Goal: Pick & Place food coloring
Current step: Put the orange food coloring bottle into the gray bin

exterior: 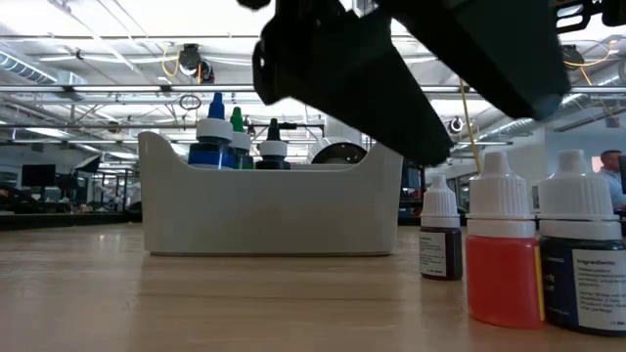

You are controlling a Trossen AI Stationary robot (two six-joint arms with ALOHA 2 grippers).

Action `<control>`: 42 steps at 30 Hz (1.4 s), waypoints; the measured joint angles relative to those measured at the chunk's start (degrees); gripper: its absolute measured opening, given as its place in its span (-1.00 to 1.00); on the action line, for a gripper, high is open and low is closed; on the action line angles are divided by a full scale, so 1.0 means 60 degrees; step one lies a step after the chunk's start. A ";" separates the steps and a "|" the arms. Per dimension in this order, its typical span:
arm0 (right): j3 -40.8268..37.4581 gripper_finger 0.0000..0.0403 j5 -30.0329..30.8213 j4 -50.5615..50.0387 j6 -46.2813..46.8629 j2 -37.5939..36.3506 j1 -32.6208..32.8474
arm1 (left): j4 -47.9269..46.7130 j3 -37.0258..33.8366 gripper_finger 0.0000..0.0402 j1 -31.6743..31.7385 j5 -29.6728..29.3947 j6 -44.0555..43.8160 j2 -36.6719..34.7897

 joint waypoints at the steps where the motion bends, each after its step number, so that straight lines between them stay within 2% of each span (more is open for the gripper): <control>1: 0.0000 -1.00 -0.0003 0.0000 0.0000 0.0000 0.0004 | 0.0156 -0.0111 0.08 0.0036 0.0158 0.0090 0.0000; 12: 0.0000 -1.00 -0.0007 0.0000 0.0106 0.0000 0.0004 | 0.0158 -0.0337 0.08 0.0135 0.0402 0.0781 0.0000; 23: -0.0004 -1.00 -0.0011 0.0513 0.0637 0.0004 0.0004 | 0.0420 -0.0337 0.08 0.0369 0.0411 0.0681 0.0000; 29: -0.0004 -1.00 -0.0011 0.0506 0.0581 0.0004 0.0004 | 0.0607 -0.0337 0.08 0.0362 0.0422 0.1241 0.0000; 42: -0.0004 -1.00 -0.0011 0.0506 0.0266 0.0004 0.0004 | 0.0576 -0.0337 0.08 0.0351 0.0708 0.1246 0.0000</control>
